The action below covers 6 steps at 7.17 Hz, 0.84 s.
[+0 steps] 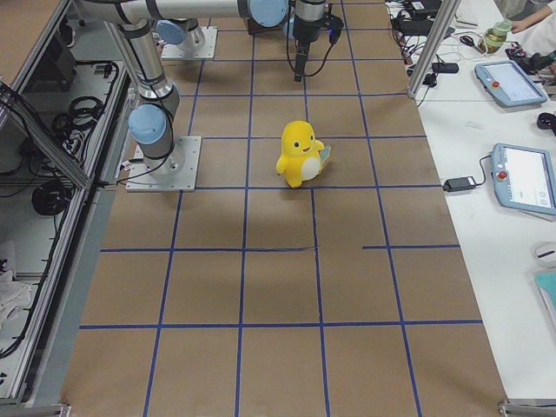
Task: Pull drawer sideways
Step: 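Lower the left gripper onto the white bar handle and close it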
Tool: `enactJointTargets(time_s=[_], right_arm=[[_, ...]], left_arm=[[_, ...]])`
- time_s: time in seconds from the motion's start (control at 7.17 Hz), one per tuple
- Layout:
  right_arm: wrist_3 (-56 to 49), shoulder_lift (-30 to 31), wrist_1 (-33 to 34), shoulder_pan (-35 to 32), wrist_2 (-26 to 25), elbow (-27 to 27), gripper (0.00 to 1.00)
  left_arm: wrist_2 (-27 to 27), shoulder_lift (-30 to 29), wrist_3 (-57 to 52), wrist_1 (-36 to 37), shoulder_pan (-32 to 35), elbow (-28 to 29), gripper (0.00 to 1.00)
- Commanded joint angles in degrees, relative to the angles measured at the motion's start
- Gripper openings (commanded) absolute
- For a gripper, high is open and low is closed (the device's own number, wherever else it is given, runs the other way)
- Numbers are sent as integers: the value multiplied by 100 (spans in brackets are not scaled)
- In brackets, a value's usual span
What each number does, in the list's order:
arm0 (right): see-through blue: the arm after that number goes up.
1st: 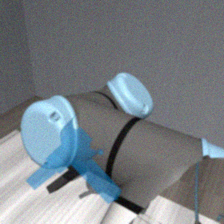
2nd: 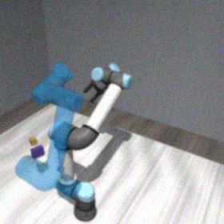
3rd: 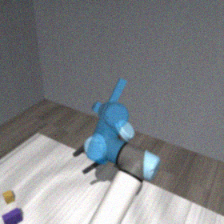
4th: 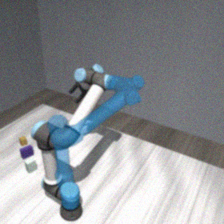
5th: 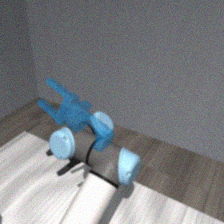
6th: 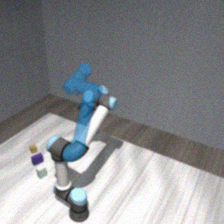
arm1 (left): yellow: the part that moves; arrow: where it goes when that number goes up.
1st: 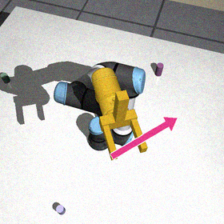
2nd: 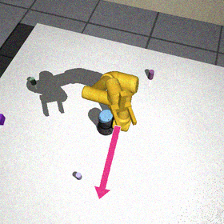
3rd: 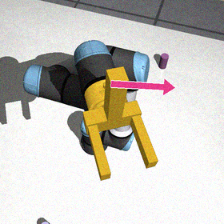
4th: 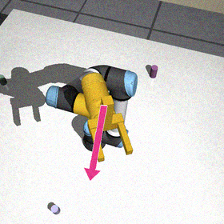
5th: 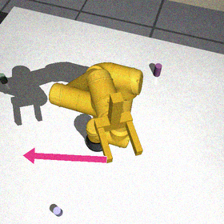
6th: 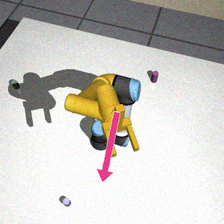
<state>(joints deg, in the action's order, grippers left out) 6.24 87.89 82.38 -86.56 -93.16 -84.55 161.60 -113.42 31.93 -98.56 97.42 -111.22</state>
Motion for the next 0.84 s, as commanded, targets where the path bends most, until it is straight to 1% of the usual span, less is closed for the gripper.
enactJointTargets(time_s=[0.0, 0.42, 0.56, 0.7], right_arm=[[0, 0, 6, -1, 0, 0, 100], [0, 0, 6, -1, 0, 0, 100], [0, 0, 6, 8, 0, 0, 100], [0, 0, 6, -1, 0, 0, 100]], left_arm=[[99, -31, 67, -32, -12, -5, 69], [179, -22, 129, -154, -205, -13, 69], [205, -22, 147, -190, -206, -5, 67], [206, -22, 156, -190, -206, -5, 57]])
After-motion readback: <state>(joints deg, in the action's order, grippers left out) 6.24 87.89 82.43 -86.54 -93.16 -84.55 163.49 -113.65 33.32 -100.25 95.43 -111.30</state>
